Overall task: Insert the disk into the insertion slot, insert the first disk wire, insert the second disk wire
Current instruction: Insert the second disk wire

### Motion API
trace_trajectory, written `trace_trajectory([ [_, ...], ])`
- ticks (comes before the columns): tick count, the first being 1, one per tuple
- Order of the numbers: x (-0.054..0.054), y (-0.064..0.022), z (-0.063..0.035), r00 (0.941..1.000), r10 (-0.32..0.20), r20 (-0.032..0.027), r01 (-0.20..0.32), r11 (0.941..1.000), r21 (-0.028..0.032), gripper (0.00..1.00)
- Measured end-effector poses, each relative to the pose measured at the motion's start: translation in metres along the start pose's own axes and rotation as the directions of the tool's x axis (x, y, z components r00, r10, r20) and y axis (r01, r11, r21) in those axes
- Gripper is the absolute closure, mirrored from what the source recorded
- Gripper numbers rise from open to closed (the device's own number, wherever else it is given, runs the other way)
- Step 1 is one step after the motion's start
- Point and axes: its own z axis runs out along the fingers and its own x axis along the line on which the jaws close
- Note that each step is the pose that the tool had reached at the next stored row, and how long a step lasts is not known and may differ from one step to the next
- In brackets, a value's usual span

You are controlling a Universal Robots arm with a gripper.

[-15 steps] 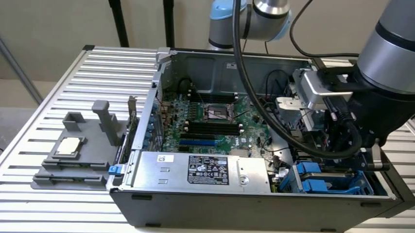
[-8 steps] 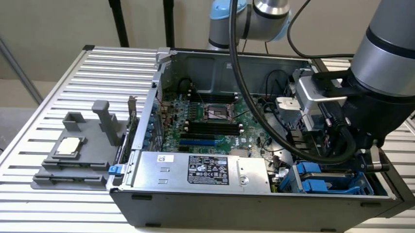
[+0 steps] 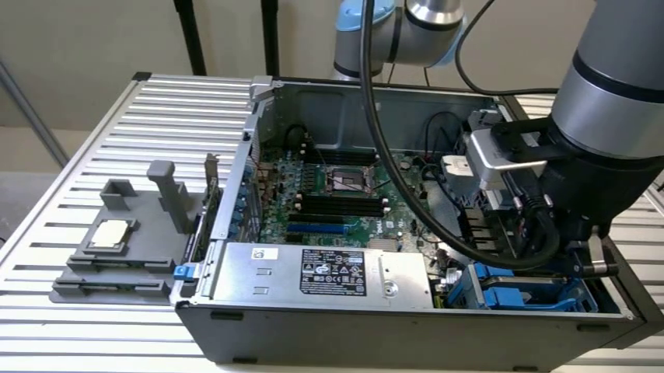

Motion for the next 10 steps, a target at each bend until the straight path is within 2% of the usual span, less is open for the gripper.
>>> trace_trajectory([
  [2,0.0000,0.0009,0.0004,1.0000,-0.001,0.0001,0.001,1.0000,0.0079,0.84],
  [4,0.0000,0.0022,0.0008,1.0000,-0.002,0.0003,0.002,0.9999,0.0127,0.84],
  [10,0.0000,0.0067,0.0019,1.0000,-0.004,-0.0009,0.004,0.9998,0.0216,0.84],
])
